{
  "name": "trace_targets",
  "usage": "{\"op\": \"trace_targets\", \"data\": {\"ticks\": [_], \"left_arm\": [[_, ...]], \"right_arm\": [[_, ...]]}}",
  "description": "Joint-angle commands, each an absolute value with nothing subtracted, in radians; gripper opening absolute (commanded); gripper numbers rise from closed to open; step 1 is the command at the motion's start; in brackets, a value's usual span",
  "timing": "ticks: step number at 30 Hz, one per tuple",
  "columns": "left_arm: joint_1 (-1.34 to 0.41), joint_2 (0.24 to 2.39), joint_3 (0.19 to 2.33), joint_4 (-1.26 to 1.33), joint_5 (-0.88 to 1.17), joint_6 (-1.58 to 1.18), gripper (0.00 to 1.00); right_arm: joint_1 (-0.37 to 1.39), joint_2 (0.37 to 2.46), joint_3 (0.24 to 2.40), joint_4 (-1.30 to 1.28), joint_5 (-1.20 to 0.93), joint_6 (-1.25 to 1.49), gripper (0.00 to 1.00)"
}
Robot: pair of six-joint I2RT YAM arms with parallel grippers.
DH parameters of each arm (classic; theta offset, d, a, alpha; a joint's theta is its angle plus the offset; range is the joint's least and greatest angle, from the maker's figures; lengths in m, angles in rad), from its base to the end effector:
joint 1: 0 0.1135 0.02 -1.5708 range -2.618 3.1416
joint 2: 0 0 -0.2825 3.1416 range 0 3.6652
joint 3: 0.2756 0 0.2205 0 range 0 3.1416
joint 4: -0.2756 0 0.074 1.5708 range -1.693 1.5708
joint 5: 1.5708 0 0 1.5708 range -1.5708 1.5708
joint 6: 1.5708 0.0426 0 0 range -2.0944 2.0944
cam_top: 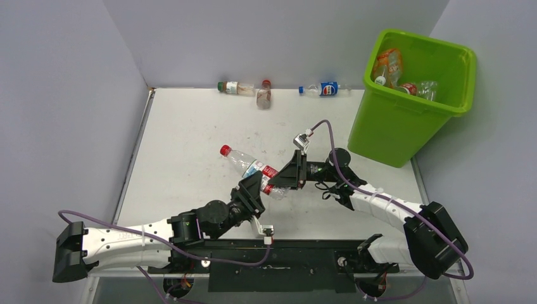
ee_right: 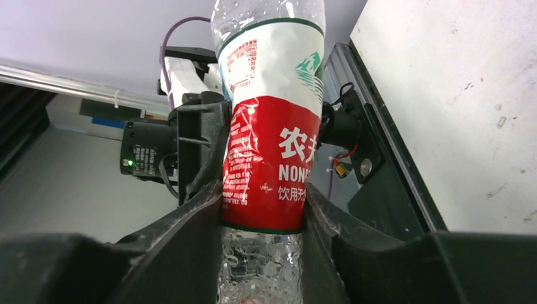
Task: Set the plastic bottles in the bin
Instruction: Pick up the plastic bottle at the center of the board, then place the plastic bottle in the trash bin.
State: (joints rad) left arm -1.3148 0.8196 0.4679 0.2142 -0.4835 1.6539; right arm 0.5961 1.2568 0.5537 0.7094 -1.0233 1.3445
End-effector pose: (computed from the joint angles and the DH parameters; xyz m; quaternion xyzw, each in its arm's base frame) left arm 0.0591 -0.1476 0.2879 0.7158 0.2199 0.2855 0.5982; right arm 0.1696 0.1590 0.2914 -0.0986 0.6990 0.7053 0.0647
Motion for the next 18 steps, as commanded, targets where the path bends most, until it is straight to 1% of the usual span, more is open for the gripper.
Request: {"op": "trace_targets", "data": {"ticks": [1, 2, 3, 4, 5, 6, 9, 11, 13, 15, 16, 17, 18], "left_arm": [[-1.311, 0.812, 0.476, 0.303, -0.499, 1.644, 0.02], [-1.31, 0.812, 0.476, 0.306, -0.5, 1.638, 0.09], [-1.308, 0.811, 0.476, 0.306, -0.499, 1.628, 0.2], [-1.305, 0.813, 0.478, 0.304, -0.501, 1.619, 0.74], [-1.304, 0.812, 0.48, 0.304, -0.502, 1.609, 1.0], [-1.303, 0.811, 0.483, 0.307, -0.503, 1.594, 0.97], [-1.302, 0.796, 0.495, 0.311, -0.506, 1.534, 0.96], [-1.301, 0.777, 0.502, 0.312, -0.514, 1.466, 0.96], [-1.301, 0.756, 0.508, 0.327, -0.529, 1.349, 0.96], [-1.302, 0.741, 0.522, 0.346, -0.555, 1.188, 0.96], [-1.304, 0.736, 0.543, 0.318, -0.567, 1.09, 0.96], [-1.304, 0.735, 0.593, 0.246, -0.565, 0.991, 0.96], [-1.304, 0.737, 0.636, 0.165, -0.555, 0.872, 0.96]], "right_arm": [[0.603, 1.258, 0.549, 0.838, -1.056, 1.387, 0.25], [0.601, 1.256, 0.551, 0.844, -1.057, 1.391, 0.19], [0.602, 1.253, 0.552, 0.848, -1.057, 1.399, 0.14], [0.602, 1.247, 0.554, 0.853, -1.058, 1.4, 0.1], [0.601, 1.24, 0.556, 0.858, -1.058, 1.404, 0.07], [0.597, 1.232, 0.559, 0.859, -1.056, 1.405, 0.06], [0.553, 1.185, 0.569, 0.856, -1.042, 1.398, 0.05], [0.487, 1.113, 0.584, 0.783, -1.009, 1.34, 0.05], [0.435, 1.012, 0.64, 0.564, -0.933, 1.17, 0.05], [0.433, 0.917, 0.754, 0.218, -0.781, 0.892, 0.05], [0.446, 0.882, 0.823, 0.097, -0.683, 0.779, 0.05], [0.455, 0.844, 0.85, 0.032, -0.584, 0.711, 0.05], [0.458, 0.81, 0.861, 0.007, -0.534, 0.67, 0.05]]}}
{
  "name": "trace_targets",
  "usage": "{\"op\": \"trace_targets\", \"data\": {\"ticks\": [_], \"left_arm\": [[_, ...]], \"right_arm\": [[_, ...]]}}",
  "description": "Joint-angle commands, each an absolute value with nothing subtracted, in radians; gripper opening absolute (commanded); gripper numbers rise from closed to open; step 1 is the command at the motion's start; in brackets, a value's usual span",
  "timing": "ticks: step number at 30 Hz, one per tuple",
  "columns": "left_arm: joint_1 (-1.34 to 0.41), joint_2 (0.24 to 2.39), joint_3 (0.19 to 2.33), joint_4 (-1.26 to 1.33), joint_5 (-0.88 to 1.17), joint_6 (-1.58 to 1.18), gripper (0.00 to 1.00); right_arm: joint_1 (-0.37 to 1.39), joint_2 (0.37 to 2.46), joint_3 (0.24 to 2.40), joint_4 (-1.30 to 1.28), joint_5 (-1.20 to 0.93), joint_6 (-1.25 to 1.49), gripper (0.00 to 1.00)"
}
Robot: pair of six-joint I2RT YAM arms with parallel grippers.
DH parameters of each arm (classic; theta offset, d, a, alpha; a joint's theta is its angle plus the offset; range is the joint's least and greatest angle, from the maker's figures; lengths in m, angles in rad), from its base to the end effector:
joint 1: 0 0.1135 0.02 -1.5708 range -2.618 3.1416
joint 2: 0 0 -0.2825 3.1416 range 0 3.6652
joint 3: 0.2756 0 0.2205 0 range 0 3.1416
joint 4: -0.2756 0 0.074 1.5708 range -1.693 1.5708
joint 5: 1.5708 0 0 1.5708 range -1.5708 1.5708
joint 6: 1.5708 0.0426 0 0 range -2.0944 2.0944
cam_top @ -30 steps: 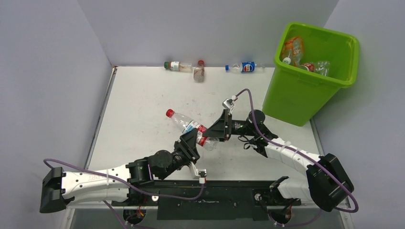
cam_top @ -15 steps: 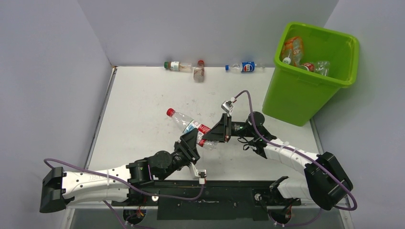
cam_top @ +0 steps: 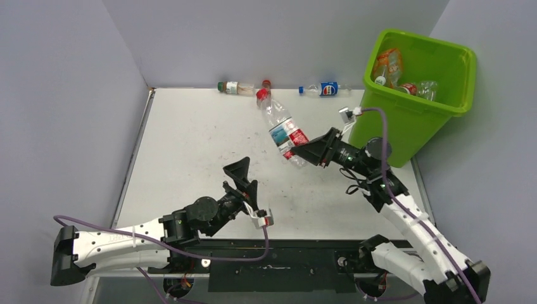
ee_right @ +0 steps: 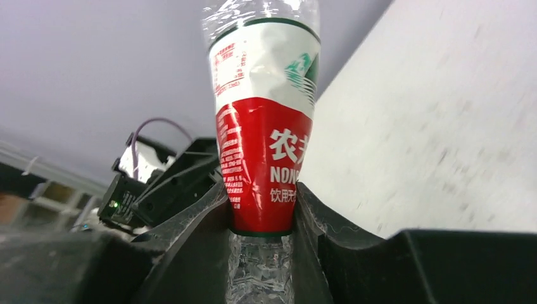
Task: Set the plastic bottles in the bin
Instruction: Place the plastic bottle in the trash bin.
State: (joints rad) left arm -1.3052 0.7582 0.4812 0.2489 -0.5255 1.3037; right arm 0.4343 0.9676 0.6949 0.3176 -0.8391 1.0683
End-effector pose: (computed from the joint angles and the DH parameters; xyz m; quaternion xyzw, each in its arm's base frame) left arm 0.0590 -0.1355 0.3043 0.6203 0.3569 0.1857 0.6733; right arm 0.1523 0.1056 0.3514 -0.0830 0.6915 0.6563 0.2903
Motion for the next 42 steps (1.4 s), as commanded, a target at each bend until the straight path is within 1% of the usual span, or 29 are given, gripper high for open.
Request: {"op": "trace_targets", "data": {"ticks": [1, 4, 5, 6, 9, 11, 12, 13, 15, 17, 19, 23, 26, 30, 33, 36, 37, 38, 40, 42], "left_arm": [[-1.303, 0.743, 0.682, 0.092, -0.547, 0.765, 0.96], [-1.291, 0.777, 0.804, -0.044, -0.497, 0.424, 0.96], [-1.263, 0.778, 0.83, -0.049, -0.426, 0.26, 0.96], [-1.212, 0.777, 0.845, -0.037, -0.319, 0.182, 0.96], [-0.983, 0.78, 0.825, 0.175, 0.001, -0.372, 0.96], [-0.797, 0.825, 0.791, 0.364, 0.227, -0.715, 0.96], [-0.717, 0.862, 0.764, 0.492, 0.321, -0.844, 0.96], [-0.678, 0.899, 0.733, 0.62, 0.378, -0.962, 0.96], [-0.66, 0.986, 0.687, 0.865, 0.443, -1.099, 0.96], [-0.665, 1.063, 0.687, 0.993, 0.493, -1.158, 0.96], [-0.678, 1.119, 0.7, 1.048, 0.519, -1.192, 0.96], [-0.728, 1.154, 0.672, 1.132, 0.462, -1.145, 0.96], [-0.777, 1.159, 0.686, 1.115, 0.426, -1.067, 0.96], [-0.834, 1.155, 0.726, 1.0, 0.371, -0.932, 0.96], [-0.844, 1.149, 0.754, 0.89, 0.344, -0.884, 0.96], [-0.855, 1.144, 0.736, 0.904, 0.324, -0.863, 0.96], [-0.857, 1.143, 0.726, 0.922, 0.319, -0.861, 0.99], [-0.858, 1.143, 0.72, 0.938, 0.316, -0.861, 0.94], [-0.86, 1.143, 0.708, 0.958, 0.317, -0.861, 0.78], [-0.864, 1.145, 0.706, 0.955, 0.319, -0.865, 0.66]], "right_arm": [[0.46, 0.777, 0.861, 0.004, -0.496, 0.643, 0.05], [0.463, 0.706, 0.829, 0.017, -0.443, 0.59, 0.05], [0.463, 0.689, 0.807, 0.032, -0.434, 0.581, 0.05], [0.465, 0.675, 0.778, 0.054, -0.424, 0.574, 0.05], [0.466, 0.625, 0.68, 0.15, -0.403, 0.554, 0.05], [0.468, 0.587, 0.622, 0.21, -0.395, 0.542, 0.05], [0.469, 0.566, 0.605, 0.233, -0.398, 0.533, 0.05], [0.47, 0.544, 0.585, 0.256, -0.409, 0.528, 0.05], [0.47, 0.524, 0.553, 0.313, -0.437, 0.539, 0.05], [0.473, 0.522, 0.529, 0.365, -0.473, 0.57, 0.05], [0.476, 0.529, 0.491, 0.434, -0.503, 0.616, 0.05], [0.512, 0.541, 0.415, 0.583, -0.504, 0.691, 0.05], [0.571, 0.567, 0.396, 0.609, -0.479, 0.681, 0.05], [0.638, 0.595, 0.379, 0.641, -0.46, 0.678, 0.05], [0.662, 0.607, 0.375, 0.651, -0.457, 0.682, 0.05], [0.683, 0.616, 0.374, 0.654, -0.456, 0.679, 0.05], [0.692, 0.622, 0.376, 0.654, -0.456, 0.678, 0.05], [0.699, 0.627, 0.377, 0.65, -0.456, 0.675, 0.05], [0.712, 0.639, 0.382, 0.636, -0.456, 0.669, 0.05], [0.724, 0.648, 0.393, 0.608, -0.447, 0.663, 0.05]]}}
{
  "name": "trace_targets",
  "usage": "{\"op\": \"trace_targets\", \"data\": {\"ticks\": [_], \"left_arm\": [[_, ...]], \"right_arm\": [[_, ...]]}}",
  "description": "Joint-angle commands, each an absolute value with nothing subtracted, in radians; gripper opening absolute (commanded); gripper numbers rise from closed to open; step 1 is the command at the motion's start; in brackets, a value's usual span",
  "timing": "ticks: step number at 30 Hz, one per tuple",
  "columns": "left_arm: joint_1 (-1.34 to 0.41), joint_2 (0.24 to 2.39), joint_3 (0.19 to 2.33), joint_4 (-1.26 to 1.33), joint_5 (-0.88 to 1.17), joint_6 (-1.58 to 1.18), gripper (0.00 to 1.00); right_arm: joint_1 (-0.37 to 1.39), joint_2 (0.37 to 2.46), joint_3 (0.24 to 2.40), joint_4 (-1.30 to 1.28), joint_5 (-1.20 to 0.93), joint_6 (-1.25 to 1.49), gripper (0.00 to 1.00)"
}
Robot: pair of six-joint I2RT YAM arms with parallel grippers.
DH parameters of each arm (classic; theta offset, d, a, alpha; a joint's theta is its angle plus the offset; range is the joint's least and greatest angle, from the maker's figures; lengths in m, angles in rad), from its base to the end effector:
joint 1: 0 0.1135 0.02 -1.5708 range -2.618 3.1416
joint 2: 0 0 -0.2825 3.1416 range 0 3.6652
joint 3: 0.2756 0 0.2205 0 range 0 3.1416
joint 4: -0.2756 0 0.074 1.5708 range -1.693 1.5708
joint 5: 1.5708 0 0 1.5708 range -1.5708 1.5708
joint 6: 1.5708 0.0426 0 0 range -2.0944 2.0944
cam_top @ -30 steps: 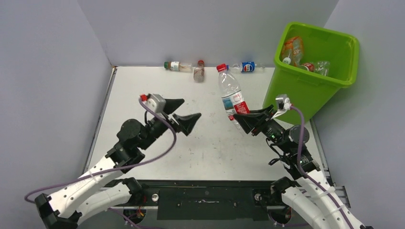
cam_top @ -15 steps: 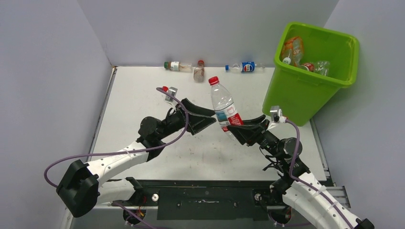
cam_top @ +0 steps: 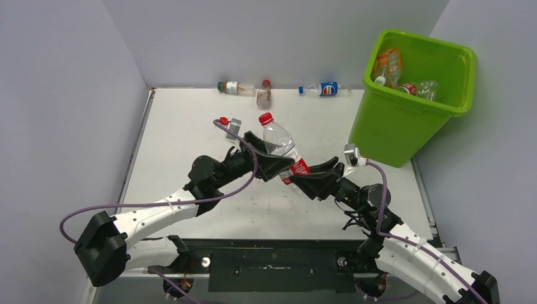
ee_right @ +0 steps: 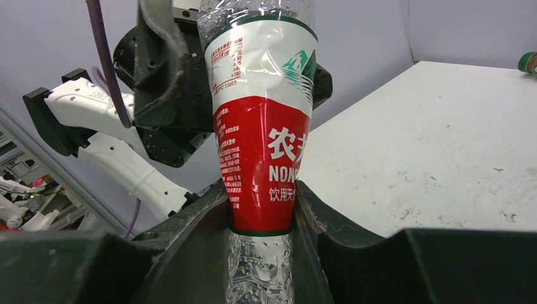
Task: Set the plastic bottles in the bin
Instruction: Place the plastic bottle in the trash bin.
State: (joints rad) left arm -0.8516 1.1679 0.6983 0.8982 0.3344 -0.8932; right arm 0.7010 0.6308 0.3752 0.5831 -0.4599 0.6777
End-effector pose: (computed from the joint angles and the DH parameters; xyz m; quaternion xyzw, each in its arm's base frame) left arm 0.1407 -0.1819 0.3783 0.1289 0.5358 -0.6932 0.4645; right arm 0.0784 0.0909 0.3206 -0.1919 0.5648 0.6059 0.5264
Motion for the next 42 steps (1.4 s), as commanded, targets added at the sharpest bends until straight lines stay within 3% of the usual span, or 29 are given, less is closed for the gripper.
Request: {"op": "trace_targets", "data": {"ticks": [1, 3, 4, 8, 9, 14, 21, 23, 34, 38, 42], "left_arm": [[-0.865, 1.146, 0.703, 0.952, 0.323, -0.867, 0.59], [-0.865, 1.142, 0.694, 0.958, 0.327, -0.865, 0.45], [-0.865, 1.139, 0.687, 0.962, 0.326, -0.864, 0.4], [-0.862, 1.102, 0.661, 0.948, 0.309, -0.841, 0.26], [-0.859, 1.089, 0.659, 0.933, 0.306, -0.831, 0.24], [-0.818, 1.002, 0.697, 0.704, 0.325, -0.714, 0.17], [-0.765, 1.021, 1.021, -0.078, 0.474, -0.292, 0.17], [-0.747, 1.048, 1.077, -0.194, 0.555, -0.226, 0.16], [-0.742, 0.985, 0.943, -0.072, 0.677, -0.195, 0.11], [-0.742, 0.978, 0.935, -0.073, 0.66, -0.192, 0.1], [-0.742, 0.967, 0.921, -0.064, 0.652, -0.19, 0.1]], "right_arm": [[0.729, 0.65, 0.398, 0.589, -0.44, 0.66, 0.05], [0.735, 0.648, 0.408, 0.551, -0.43, 0.652, 0.1], [0.737, 0.647, 0.413, 0.529, -0.426, 0.652, 0.2], [0.74, 0.646, 0.469, 0.391, -0.411, 0.652, 0.99], [0.742, 0.645, 0.492, 0.338, -0.398, 0.653, 0.91], [0.74, 0.638, 0.646, 0.06, -0.25, 0.647, 0.89], [0.739, 0.55, 0.772, 0.01, -0.124, 0.487, 0.9], [0.741, 0.574, 0.825, -0.036, -0.137, 0.433, 0.9], [0.74, 0.789, 1.007, -0.009, -0.281, 0.405, 0.9], [0.74, 0.892, 1.078, -0.056, -0.325, 0.415, 0.98], [0.741, 0.94, 1.089, -0.046, -0.358, 0.444, 0.87]]}}
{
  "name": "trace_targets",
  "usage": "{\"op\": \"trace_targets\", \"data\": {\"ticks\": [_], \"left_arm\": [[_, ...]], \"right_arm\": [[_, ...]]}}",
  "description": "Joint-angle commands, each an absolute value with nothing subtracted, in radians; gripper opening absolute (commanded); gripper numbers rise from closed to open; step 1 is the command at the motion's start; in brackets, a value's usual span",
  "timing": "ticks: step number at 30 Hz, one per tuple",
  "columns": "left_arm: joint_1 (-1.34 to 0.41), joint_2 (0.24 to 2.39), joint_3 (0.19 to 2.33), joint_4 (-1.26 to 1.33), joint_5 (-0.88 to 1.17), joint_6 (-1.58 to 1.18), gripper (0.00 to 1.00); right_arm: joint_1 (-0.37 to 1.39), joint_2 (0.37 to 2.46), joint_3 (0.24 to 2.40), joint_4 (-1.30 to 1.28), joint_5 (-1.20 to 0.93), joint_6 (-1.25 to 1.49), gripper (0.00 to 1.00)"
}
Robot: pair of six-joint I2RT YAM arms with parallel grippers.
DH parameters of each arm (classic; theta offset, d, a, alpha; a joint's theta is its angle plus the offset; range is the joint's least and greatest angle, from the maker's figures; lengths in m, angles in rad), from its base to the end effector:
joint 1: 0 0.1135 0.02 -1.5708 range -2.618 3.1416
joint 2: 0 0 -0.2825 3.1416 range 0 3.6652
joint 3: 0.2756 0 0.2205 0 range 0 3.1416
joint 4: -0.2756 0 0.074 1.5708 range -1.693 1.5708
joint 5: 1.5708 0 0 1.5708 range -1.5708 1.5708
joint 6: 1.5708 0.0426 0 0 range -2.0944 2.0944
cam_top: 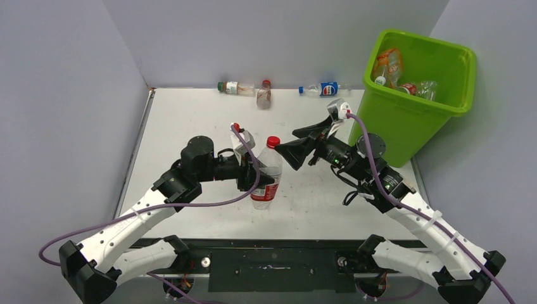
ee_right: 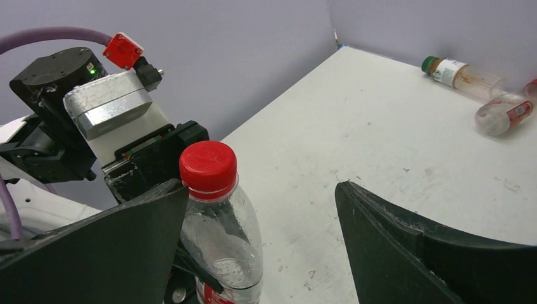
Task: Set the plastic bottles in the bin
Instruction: Place the plastic bottle in the trash bin.
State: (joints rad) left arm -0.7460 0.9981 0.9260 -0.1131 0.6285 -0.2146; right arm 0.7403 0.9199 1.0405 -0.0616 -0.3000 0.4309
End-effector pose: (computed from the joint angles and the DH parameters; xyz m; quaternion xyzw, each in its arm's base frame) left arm 0.1221 -0.1470 0.3755 0.3827 0.6543 -0.4916 0.4288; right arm 0.1146 0.1218 0.4301 -0.2119 0.6534 0.4831 0.5430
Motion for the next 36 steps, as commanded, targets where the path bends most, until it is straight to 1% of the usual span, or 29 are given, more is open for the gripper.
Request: {"op": "trace_targets", "data": {"ticks": [1, 4, 7, 8, 10, 12, 14, 15, 16, 17, 18, 19, 20, 23, 26, 29, 33, 36], "left_arm": [[-0.742, 0.966, 0.918, -0.062, 0.649, -0.189, 0.1], [-0.742, 0.969, 0.916, -0.061, 0.645, -0.189, 0.1], [-0.742, 0.971, 0.912, -0.056, 0.649, -0.192, 0.1], [-0.743, 0.971, 0.91, -0.053, 0.65, -0.194, 0.1], [-0.744, 0.969, 0.909, -0.049, 0.648, -0.195, 0.1], [-0.743, 0.963, 0.904, -0.045, 0.64, -0.196, 0.1], [-0.743, 0.955, 0.89, -0.03, 0.638, -0.197, 0.1], [-0.742, 0.952, 0.881, -0.019, 0.64, -0.199, 0.12], [-0.743, 0.95, 0.874, -0.016, 0.638, -0.203, 0.21], [-0.743, 0.948, 0.868, 0.001, 0.636, -0.206, 0.37], [-0.743, 0.943, 0.864, 0.023, 0.632, -0.208, 0.59], [-0.744, 0.935, 0.859, 0.032, 0.623, -0.21, 0.91], [-0.744, 0.922, 0.852, 0.045, 0.596, -0.215, 0.98], [-0.742, 0.851, 0.779, 0.135, 0.455, -0.257, 0.96], [-0.742, 0.772, 0.687, 0.257, 0.36, -0.265, 0.96], [-0.742, 0.728, 0.643, 0.308, 0.313, -0.257, 0.96], [-0.735, 0.745, 0.617, 0.332, 0.26, -0.256, 0.96], [-0.721, 0.791, 0.643, 0.297, 0.265, -0.272, 0.96]], "right_arm": [[0.741, 0.945, 1.088, -0.031, -0.376, 0.459, 0.87], [0.741, 0.971, 1.091, -0.009, -0.417, 0.497, 0.84], [0.742, 1.003, 1.097, 0.024, -0.438, 0.518, 0.77], [0.742, 1.015, 1.1, 0.028, -0.45, 0.526, 0.72], [0.742, 1.037, 1.105, 0.027, -0.471, 0.538, 0.58], [0.743, 1.054, 1.109, 0.019, -0.489, 0.54, 0.45], [0.744, 1.061, 1.11, 0.008, -0.5, 0.534, 0.28], [0.744, 1.063, 1.113, 0.004, -0.502, 0.53, 0.18], [0.745, 1.062, 1.116, 0.003, -0.5, 0.526, 0.08], [0.744, 1.06, 1.125, 0.003, -0.497, 0.521, 0.06], [0.742, 1.059, 1.142, -0.03, -0.487, 0.507, 0.05], [0.741, 1.056, 1.174, -0.066, -0.459, 0.483, 0.05], [0.742, 1.054, 1.213, -0.111, -0.419, 0.449, 0.05], [0.743, 1.043, 1.388, -0.242, -0.164, 0.309, 0.05], [0.745, 1.007, 1.494, -0.214, 0.139, 0.179, 0.05], [0.744, 0.977, 1.498, -0.04, 0.4, 0.056, 0.05], [0.744, 1.035, 1.522, 0.249, 0.695, -0.214, 0.05], [0.741, 1.095, 1.518, 0.517, 0.844, -0.428, 0.05]]}}
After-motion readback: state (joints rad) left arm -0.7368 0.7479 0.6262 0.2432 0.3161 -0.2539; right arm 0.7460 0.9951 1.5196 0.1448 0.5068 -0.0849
